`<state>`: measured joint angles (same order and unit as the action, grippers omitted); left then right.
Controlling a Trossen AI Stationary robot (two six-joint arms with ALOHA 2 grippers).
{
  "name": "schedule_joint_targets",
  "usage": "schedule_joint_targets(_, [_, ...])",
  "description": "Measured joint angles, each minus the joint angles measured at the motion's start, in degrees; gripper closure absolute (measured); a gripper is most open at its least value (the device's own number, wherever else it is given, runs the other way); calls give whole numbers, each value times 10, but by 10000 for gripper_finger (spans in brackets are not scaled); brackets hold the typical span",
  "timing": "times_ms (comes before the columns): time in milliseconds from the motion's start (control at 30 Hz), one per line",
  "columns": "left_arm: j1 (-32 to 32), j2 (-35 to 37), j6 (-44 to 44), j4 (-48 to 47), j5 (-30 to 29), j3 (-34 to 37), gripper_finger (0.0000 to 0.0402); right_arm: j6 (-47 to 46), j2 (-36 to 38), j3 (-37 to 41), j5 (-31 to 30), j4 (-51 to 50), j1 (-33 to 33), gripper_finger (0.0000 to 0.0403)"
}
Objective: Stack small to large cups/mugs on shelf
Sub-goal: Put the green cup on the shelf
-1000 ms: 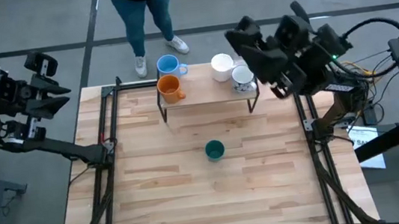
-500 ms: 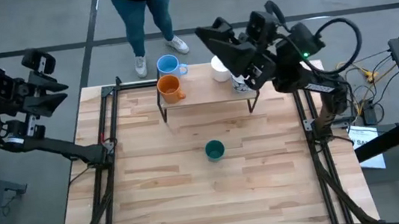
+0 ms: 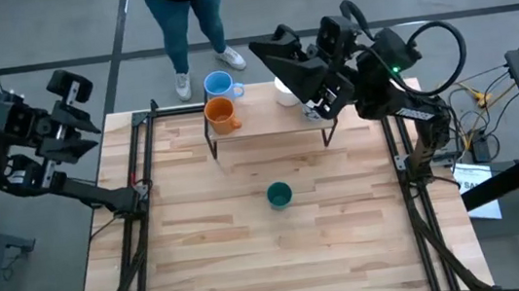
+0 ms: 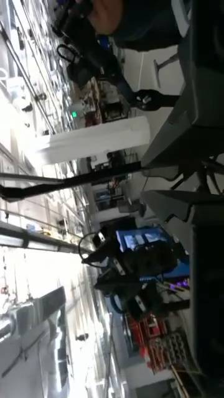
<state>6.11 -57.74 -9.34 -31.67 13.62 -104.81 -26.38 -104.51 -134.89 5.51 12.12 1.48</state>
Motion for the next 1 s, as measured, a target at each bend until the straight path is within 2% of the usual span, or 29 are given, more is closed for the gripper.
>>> schedule_joint_targets(167, [0,-32,28,30,69,0,345,-5,0,0,37,-5,1,188])
schedule_joint_targets(367, [0,-83,44,42,137,0,345,-6,1,0,39,-10,4,188])
schedule_joint_targets(500, [0,-104,42,39,205,0,345,-6,1,0,39,-18,4,188])
schedule_joint_targets(600, [0,-109,43,36,208,2,345,-6,1,0,39,-24,6,188])
schedule_joint_targets(1000, [0,-55,42,52,200,-2,345,-5,2,0,41,-32,10,188])
